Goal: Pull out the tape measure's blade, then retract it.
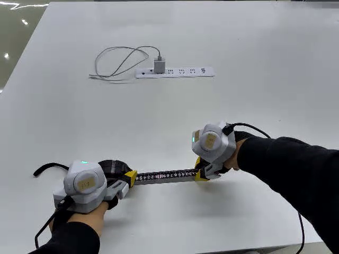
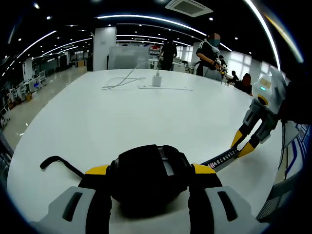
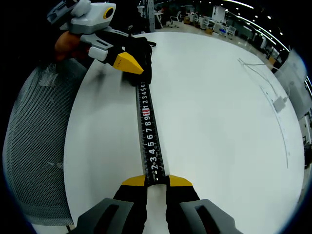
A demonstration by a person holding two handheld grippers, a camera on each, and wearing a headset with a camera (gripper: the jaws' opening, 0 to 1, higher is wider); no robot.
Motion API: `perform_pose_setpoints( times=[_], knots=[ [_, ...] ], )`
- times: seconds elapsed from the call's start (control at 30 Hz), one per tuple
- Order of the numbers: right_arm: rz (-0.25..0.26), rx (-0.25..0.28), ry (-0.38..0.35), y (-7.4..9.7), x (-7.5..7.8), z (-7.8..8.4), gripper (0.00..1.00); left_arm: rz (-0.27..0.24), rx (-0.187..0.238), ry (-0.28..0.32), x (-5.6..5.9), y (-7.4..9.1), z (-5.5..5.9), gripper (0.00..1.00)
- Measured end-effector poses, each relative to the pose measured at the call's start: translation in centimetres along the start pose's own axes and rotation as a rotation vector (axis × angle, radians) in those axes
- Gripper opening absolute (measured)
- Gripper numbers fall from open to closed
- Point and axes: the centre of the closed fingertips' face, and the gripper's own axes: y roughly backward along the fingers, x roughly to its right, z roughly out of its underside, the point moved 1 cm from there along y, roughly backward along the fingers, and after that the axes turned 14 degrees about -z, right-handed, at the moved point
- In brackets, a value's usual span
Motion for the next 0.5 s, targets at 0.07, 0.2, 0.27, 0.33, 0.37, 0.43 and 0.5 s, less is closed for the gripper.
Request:
perform_pose_setpoints(
  times=[0.07, 0.2, 0.27, 0.33, 0.37, 0.43, 0.5],
  knots=[
    [-0.002, 0.001, 0.003, -0.02, -0.01, -0.04, 0.1, 0.0, 0.0, 0.0, 0.0, 0.0, 0.0, 0.59],
    [-0.005, 0.005, 0.006, -0.07, -0.05, -0.17, 0.1, 0.0, -0.001, 0.0, 0.0, 0.01, -0.01, 0.59],
    [-0.006, 0.007, 0.005, -0.1, -0.05, -0.24, 0.1, 0.0, -0.001, 0.0, 0.0, 0.03, -0.01, 0.59],
    [-0.007, 0.007, 0.007, -0.15, -0.06, -0.34, 0.1, -0.001, 0.0, 0.0, 0.01, 0.03, 0.0, 0.59],
    [-0.007, 0.007, 0.007, -0.16, -0.06, -0.37, 0.1, -0.001, 0.0, 0.0, 0.01, 0.03, 0.0, 0.59],
    [-0.008, 0.01, 0.005, -0.2, -0.04, -0.43, 0.1, 0.0, -0.001, 0.0, 0.01, 0.03, 0.01, 0.59],
    [-0.007, 0.011, 0.005, -0.23, -0.03, -0.51, 0.1, 0.0, -0.001, 0.0, 0.01, 0.03, 0.0, 0.59]
  ],
)
